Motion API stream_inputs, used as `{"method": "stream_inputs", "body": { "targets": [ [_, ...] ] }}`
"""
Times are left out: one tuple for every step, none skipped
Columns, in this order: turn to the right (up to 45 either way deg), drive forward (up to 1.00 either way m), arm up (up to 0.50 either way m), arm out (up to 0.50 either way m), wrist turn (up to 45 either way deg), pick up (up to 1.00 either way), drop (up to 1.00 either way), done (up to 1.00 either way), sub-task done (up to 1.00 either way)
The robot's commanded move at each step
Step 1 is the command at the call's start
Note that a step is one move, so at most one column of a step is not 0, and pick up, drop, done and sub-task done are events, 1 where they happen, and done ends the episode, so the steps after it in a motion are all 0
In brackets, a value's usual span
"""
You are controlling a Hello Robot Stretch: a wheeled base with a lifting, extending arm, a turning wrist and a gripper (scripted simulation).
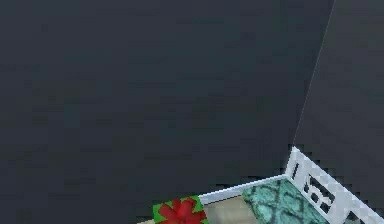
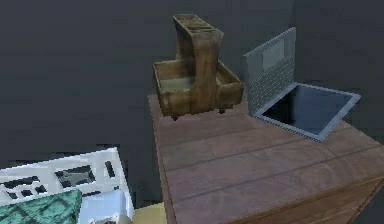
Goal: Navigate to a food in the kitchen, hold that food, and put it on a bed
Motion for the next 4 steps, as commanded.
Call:
{"method": "stream_inputs", "body": {
  "targets": [
    [0.0, 0.0, -0.32, 0.0, 0.0, 0.0, 0.0, 0.0, 0.0],
    [0.0, 0.0, 0.0, 0.0, 0.0, 0.0, 1.0, 0.0, 0.0],
    [0.0, 0.0, 0.1, 0.0, 0.0, 0.0, 0.0, 0.0, 0.0],
    [0.0, 0.0, 0.0, 0.0, 0.0, 0.0, 0.0, 1.0, 0.0]
  ]
}}
